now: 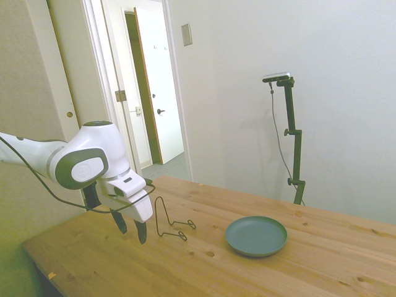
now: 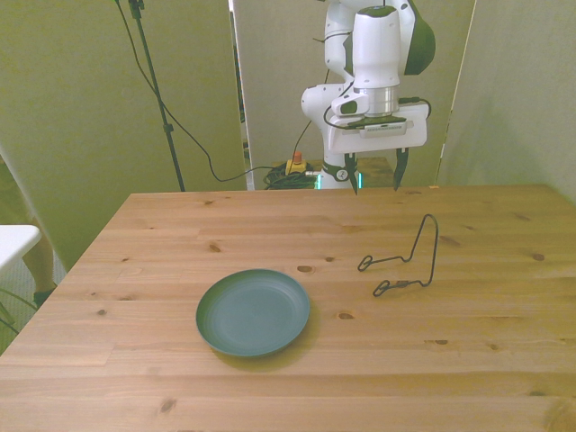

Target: Load the plate

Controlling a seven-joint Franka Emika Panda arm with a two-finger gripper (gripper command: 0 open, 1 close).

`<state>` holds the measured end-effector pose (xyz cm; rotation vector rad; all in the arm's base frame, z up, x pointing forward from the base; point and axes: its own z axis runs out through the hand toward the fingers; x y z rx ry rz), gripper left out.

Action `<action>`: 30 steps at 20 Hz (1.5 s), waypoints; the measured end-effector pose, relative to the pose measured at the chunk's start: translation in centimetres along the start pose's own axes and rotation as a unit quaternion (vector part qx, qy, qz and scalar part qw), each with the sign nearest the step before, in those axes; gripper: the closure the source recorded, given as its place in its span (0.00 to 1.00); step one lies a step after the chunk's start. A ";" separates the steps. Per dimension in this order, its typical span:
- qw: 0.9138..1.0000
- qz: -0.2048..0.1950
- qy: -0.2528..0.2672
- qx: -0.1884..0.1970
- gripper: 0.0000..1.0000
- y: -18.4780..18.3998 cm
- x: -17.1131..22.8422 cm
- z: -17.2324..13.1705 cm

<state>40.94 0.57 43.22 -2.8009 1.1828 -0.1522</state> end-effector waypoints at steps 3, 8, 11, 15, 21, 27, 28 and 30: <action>1.000 -0.010 0.013 -0.008 0.00 0.1 0.5 -0.1; 0.998 -0.027 0.047 -0.034 0.00 1.4 4.6 -1.7; 0.995 -0.045 0.074 -0.058 0.00 2.1 8.0 -2.5; 0.987 -0.070 0.119 -0.077 0.00 1.5 12.8 -3.2; 0.975 -0.108 0.173 -0.086 0.00 -0.4 17.6 0.1; 0.969 -0.117 0.199 -0.091 0.00 -1.0 20.3 3.6; 0.967 -0.117 0.206 -0.093 0.00 -1.1 20.6 4.1; 0.965 -0.117 0.213 -0.096 0.00 -1.3 21.1 5.4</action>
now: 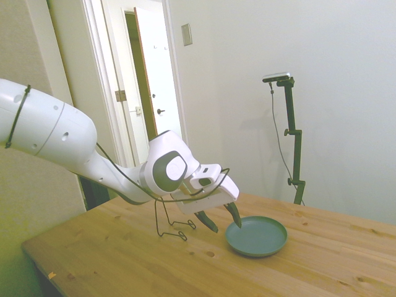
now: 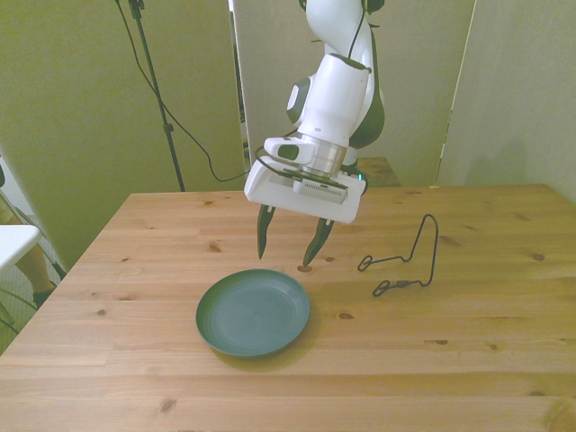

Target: Load the plate

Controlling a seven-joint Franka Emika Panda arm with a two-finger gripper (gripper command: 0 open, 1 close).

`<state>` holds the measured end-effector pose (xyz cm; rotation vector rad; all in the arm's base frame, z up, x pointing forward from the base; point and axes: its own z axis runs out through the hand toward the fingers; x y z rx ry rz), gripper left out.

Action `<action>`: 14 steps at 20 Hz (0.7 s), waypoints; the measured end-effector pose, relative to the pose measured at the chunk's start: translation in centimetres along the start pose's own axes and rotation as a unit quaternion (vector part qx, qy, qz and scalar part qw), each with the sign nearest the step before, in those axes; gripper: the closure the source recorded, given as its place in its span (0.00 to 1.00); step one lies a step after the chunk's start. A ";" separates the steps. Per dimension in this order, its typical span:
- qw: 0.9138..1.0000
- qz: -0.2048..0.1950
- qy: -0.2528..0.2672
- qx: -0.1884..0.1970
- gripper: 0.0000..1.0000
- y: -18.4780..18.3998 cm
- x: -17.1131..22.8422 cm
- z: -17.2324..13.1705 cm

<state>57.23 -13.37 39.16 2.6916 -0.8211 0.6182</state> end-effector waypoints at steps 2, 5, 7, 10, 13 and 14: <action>1.000 0.001 0.001 0.000 0.00 -0.7 -0.4 1.2; 1.000 0.001 0.000 0.002 0.00 -2.0 -0.9 2.1; 1.000 0.001 0.001 0.001 0.00 -2.5 -1.1 2.3; 1.000 0.005 0.004 -0.004 0.00 -2.8 -1.0 3.0; 1.000 0.004 0.009 -0.009 0.00 -3.2 -1.0 4.0; 1.000 0.005 0.011 -0.010 1.00 -3.2 -0.9 4.1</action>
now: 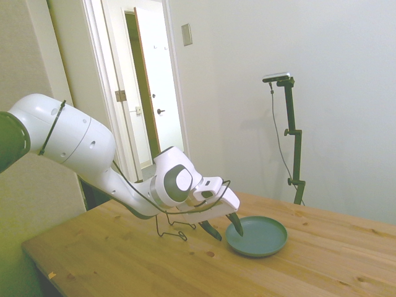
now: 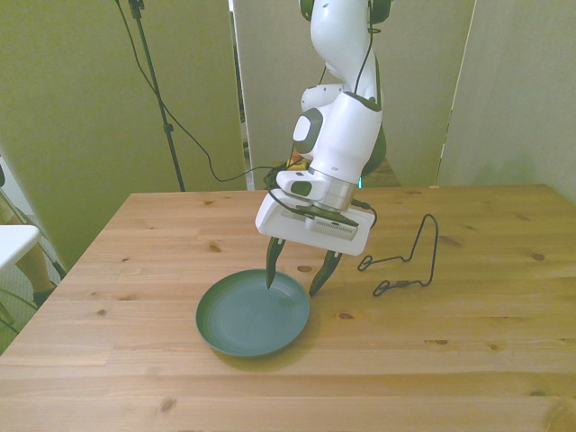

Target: Load the plate

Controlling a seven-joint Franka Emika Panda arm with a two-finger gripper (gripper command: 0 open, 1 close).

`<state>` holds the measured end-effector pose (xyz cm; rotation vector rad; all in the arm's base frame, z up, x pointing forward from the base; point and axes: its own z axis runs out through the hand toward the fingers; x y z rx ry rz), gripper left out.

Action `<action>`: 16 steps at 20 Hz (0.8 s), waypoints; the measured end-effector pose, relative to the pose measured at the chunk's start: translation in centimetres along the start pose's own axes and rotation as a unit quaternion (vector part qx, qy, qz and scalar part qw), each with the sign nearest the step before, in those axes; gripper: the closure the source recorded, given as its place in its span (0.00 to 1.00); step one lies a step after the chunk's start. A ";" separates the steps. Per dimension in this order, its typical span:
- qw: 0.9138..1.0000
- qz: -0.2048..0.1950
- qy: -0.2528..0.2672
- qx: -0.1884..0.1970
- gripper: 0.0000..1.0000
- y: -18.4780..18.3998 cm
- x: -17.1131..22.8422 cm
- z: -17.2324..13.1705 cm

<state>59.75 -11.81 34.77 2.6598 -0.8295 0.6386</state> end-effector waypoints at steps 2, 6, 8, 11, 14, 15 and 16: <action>1.000 -0.004 0.003 -0.002 1.00 0.0 0.1 0.1; 1.000 -0.007 0.004 -0.004 1.00 0.0 0.2 0.1; 1.000 -0.007 0.003 -0.005 1.00 0.0 0.1 0.3; 1.000 -0.002 -0.001 -0.005 1.00 0.0 0.1 0.4; 1.000 0.009 -0.010 -0.002 1.00 -0.1 0.0 0.5; 1.000 0.011 -0.013 -0.001 1.00 -0.1 0.0 0.5; 1.000 0.015 -0.017 0.000 1.00 -0.1 0.1 0.5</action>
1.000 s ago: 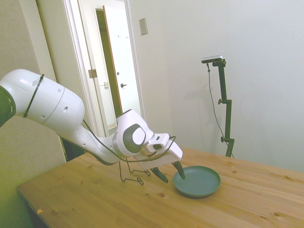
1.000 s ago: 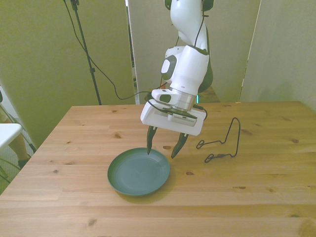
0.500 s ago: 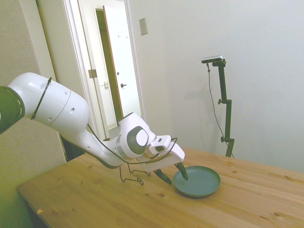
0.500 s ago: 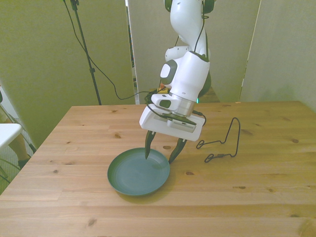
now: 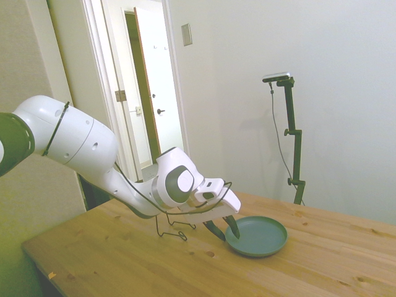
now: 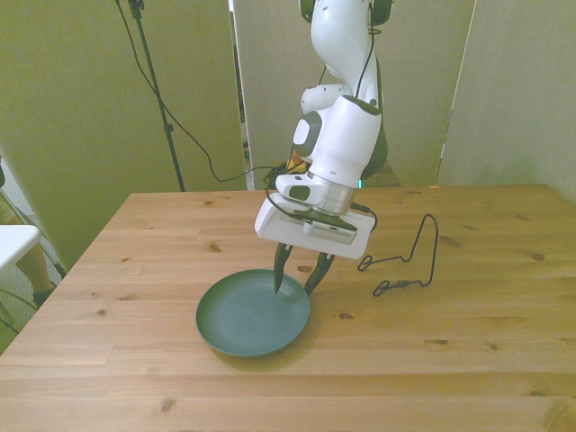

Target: Load the plate

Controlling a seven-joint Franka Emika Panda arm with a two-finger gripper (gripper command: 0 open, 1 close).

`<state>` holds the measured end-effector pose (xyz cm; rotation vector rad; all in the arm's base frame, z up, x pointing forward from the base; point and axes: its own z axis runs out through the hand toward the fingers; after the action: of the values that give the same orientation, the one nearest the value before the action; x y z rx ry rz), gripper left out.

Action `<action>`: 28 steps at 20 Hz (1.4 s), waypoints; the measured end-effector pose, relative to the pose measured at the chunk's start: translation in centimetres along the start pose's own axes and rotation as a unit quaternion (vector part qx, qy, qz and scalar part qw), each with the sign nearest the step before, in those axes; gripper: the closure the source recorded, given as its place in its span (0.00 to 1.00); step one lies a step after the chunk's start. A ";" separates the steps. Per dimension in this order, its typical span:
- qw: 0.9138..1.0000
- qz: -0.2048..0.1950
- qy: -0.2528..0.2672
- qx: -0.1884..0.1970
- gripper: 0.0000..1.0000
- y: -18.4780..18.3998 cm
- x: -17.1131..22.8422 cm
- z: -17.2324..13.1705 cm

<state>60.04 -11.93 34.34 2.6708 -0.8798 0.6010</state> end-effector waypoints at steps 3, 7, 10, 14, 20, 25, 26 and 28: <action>1.000 0.004 -0.008 0.004 1.00 -0.2 0.3 -0.2; 1.000 0.006 -0.010 0.003 1.00 -0.3 0.7 -0.4; 1.000 0.005 -0.014 0.002 1.00 -0.5 0.5 -0.1; 1.000 0.003 -0.016 0.001 1.00 -0.7 0.3 0.2; 0.998 0.012 -0.045 0.035 1.00 -0.5 1.1 -2.5; 0.991 0.019 -0.093 0.098 1.00 0.5 2.5 -11.1; 0.988 0.019 -0.101 0.114 1.00 0.9 2.8 -13.4; 0.981 0.020 -0.122 0.148 1.00 1.9 3.4 -17.8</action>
<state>56.00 -8.58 51.77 3.0526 -0.9771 0.4497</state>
